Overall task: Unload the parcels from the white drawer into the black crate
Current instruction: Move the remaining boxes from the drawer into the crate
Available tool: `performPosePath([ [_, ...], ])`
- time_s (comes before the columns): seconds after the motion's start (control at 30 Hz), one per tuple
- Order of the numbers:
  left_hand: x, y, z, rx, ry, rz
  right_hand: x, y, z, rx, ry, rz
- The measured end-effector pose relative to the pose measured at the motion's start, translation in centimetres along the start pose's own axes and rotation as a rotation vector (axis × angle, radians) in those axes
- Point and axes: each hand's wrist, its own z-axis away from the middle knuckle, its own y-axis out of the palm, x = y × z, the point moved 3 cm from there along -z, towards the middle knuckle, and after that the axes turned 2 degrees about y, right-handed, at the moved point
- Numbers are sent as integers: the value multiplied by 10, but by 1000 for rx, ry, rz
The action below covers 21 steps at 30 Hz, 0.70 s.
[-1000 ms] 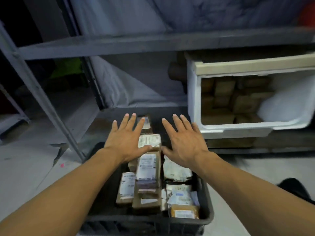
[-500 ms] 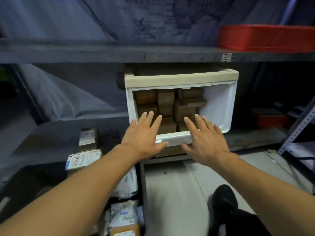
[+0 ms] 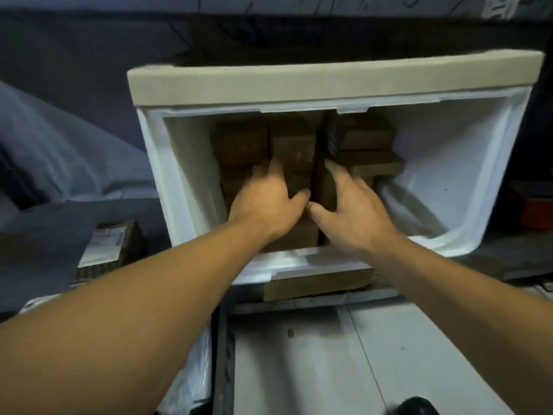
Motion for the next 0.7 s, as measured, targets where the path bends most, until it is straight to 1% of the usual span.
performPosePath([
  [0.23,11,30,-58,-54,-195,361,-11,36,-83,-99,94,-411],
  [0.33,17,36,-73,-113,-230,505,-11,45,-108,-113,196,-519],
  [0.4,19,38,-80,-109,-320,602,-10,49,-122,-87,231,-583],
  [0.47,20,40,-87,-98,-392,638,-9,53,-133,-67,263,-633],
  [0.57,22,42,-96,-87,-408,696,-8,60,-141,-63,323,-724],
  [0.7,25,38,-92,-126,-502,882,-6,59,-132,-73,330,-788],
])
